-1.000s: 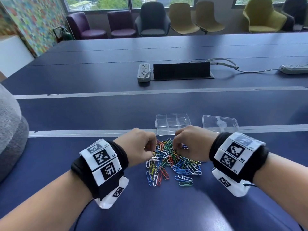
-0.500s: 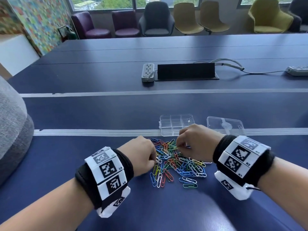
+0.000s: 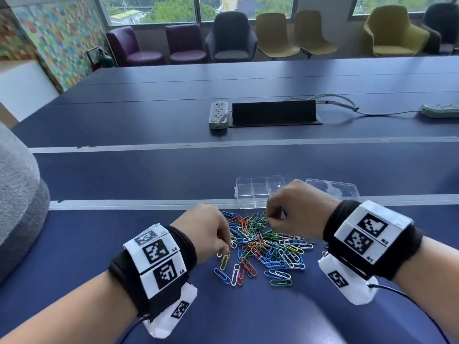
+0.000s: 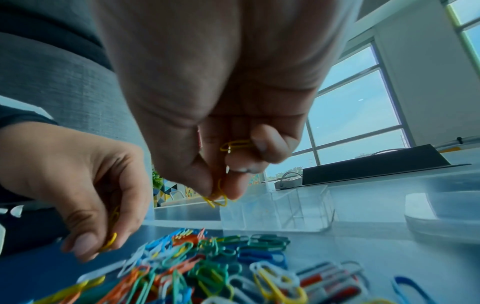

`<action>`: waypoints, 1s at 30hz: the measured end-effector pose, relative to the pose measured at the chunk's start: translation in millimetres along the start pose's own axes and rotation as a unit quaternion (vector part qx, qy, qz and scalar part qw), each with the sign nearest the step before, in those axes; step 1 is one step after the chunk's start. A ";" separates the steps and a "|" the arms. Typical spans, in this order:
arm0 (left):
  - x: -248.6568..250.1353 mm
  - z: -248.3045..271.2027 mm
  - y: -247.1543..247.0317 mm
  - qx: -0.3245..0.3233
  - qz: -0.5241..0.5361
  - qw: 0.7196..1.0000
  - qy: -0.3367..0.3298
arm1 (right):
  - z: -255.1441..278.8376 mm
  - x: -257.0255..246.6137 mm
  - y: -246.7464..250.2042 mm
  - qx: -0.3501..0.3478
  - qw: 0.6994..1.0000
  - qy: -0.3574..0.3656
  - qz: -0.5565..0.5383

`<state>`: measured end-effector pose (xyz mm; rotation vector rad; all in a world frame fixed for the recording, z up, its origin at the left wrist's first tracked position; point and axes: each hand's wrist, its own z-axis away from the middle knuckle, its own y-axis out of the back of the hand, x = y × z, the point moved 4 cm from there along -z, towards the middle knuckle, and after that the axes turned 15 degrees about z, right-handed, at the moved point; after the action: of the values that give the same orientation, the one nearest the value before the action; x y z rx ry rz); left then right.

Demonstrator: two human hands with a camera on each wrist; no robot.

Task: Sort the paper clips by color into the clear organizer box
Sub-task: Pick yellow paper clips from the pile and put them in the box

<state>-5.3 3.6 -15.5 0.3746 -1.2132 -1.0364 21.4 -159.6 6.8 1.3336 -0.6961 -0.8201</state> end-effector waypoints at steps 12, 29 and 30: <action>30.4 -80.4 58.1 0.145 0.138 0.980 -0.015 | -77.2 20.1 21.9 -0.015 0.983 -0.125 -0.136; 25.5 -101.4 46.0 0.136 0.087 0.987 -0.009 | -105.5 26.2 9.9 -0.099 0.945 -0.227 -0.212; 25.9 -100.9 46.1 0.137 0.081 0.987 -0.011 | -105.6 24.7 11.9 -0.094 0.946 -0.228 -0.209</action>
<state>105.3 -21.0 -3.0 0.4705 -1.3865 -0.7363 123.7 -121.8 5.4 1.1383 -0.6753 -1.5327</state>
